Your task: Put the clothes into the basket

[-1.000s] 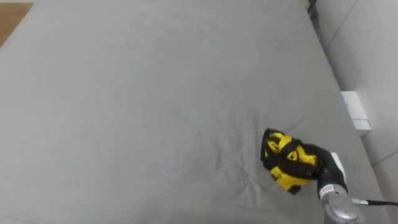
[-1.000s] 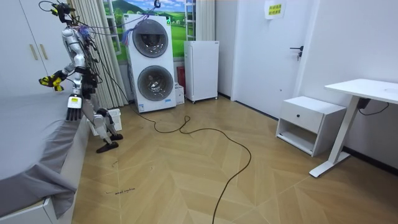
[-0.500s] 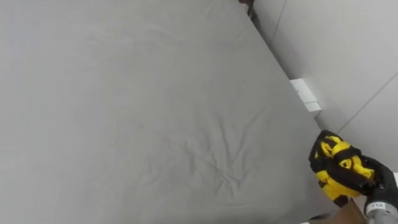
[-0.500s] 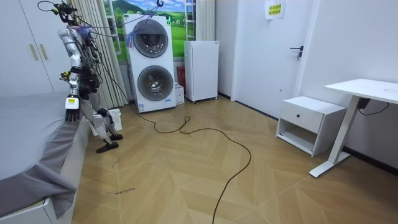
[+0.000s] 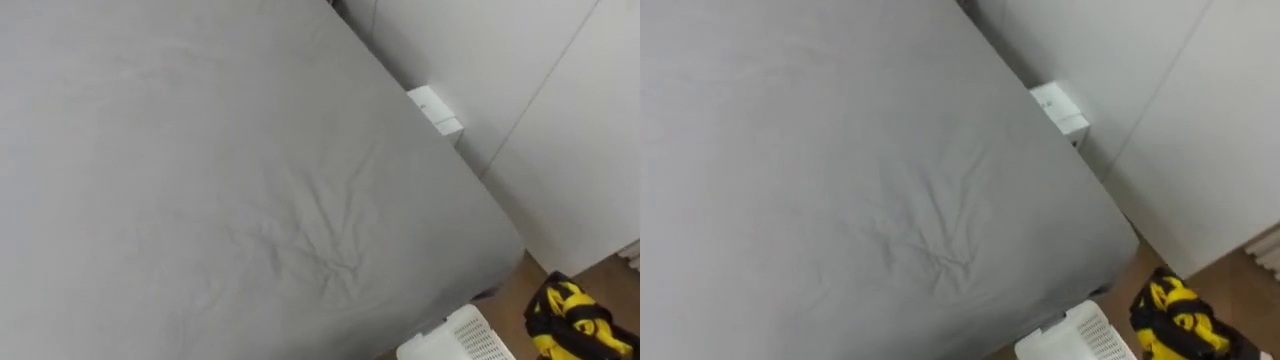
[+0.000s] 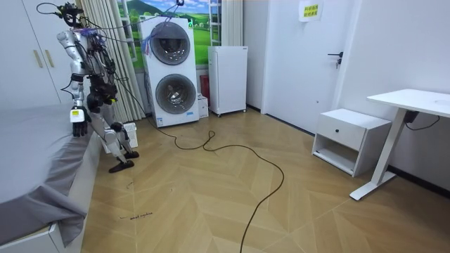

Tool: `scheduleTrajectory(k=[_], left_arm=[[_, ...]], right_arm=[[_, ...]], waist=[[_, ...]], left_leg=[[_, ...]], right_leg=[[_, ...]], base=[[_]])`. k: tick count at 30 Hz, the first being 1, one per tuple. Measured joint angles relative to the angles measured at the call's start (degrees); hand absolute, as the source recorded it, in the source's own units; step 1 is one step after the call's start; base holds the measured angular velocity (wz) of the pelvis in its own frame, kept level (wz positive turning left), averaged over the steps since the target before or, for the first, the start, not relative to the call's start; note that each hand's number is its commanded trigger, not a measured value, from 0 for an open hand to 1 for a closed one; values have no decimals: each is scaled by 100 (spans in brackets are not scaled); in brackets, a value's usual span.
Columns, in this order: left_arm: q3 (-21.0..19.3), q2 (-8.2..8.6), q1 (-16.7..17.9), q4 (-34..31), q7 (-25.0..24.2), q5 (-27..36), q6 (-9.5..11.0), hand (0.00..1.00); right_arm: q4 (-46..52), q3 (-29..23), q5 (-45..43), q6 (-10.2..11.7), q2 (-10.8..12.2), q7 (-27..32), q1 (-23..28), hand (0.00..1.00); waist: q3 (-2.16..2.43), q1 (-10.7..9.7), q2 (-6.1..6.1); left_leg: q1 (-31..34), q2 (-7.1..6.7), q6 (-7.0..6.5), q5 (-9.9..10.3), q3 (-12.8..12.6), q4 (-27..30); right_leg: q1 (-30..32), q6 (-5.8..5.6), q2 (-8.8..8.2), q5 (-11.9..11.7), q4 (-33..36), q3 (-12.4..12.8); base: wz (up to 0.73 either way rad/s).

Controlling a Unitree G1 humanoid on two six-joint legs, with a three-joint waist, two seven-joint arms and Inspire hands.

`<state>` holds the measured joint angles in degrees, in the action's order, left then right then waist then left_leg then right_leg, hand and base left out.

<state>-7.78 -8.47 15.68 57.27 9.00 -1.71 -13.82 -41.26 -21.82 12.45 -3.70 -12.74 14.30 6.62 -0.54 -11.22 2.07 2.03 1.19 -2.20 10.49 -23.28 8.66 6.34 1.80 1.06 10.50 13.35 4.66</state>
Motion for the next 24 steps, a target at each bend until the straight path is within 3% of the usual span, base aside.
scheduleTrajectory(k=[9, 14, 18, 19, 20, 24], left_arm=[[632, -13, -757, 850, 4, 117, 26, 0], [835, -17, -867, 897, 51, 357, 79, 0], [930, -20, -1045, 1054, 59, 745, 127, 0], [953, -23, -1068, 1082, 59, 764, 138, 0], [1025, -40, -1122, 1118, 59, 780, 158, 0], [1307, -87, -1236, 1142, 55, 782, 190, 0]], right_arm=[[-1368, 13, 310, 92, -201, 199, -1069, 100], [-2125, 8, 672, 178, -382, 261, -1407, 100], [-2440, 8, 1195, 247, -577, 327, -1529, 100], [-2493, 9, 1217, 263, -597, 326, -1562, 65], [-2574, 11, 1238, 300, -622, 326, -1617, 0], [-2624, 277, 1260, 357, -730, 288, -1810, 0]], waist=[[-38, -62, 530], [-37, -49, 704], [-34, 36, 770], [-35, 39, 780], [-39, 47, 795], [-60, 112, 826]], left_leg=[[974, -19, -106, -58, -186, 164], [1255, -24, -114, -63, -185, 300], [1386, -79, -130, -74, -162, 322], [1408, -78, -131, -74, -153, 331], [1475, -67, -131, -74, -145, 391], [1636, -59, -142, -81, -164, 488]], right_leg=[[1261, -40, 19, -14, 507, 318], [1589, -47, -4, 12, 715, 317], [1843, -49, -50, 98, 945, 303], [1861, -48, -52, 101, 945, 298], [1881, -47, -60, 102, 946, 284], [2021, -50, -84, 104, 1040, 252]], base=[[-21], [1], [-6], [0], [3], [1]])
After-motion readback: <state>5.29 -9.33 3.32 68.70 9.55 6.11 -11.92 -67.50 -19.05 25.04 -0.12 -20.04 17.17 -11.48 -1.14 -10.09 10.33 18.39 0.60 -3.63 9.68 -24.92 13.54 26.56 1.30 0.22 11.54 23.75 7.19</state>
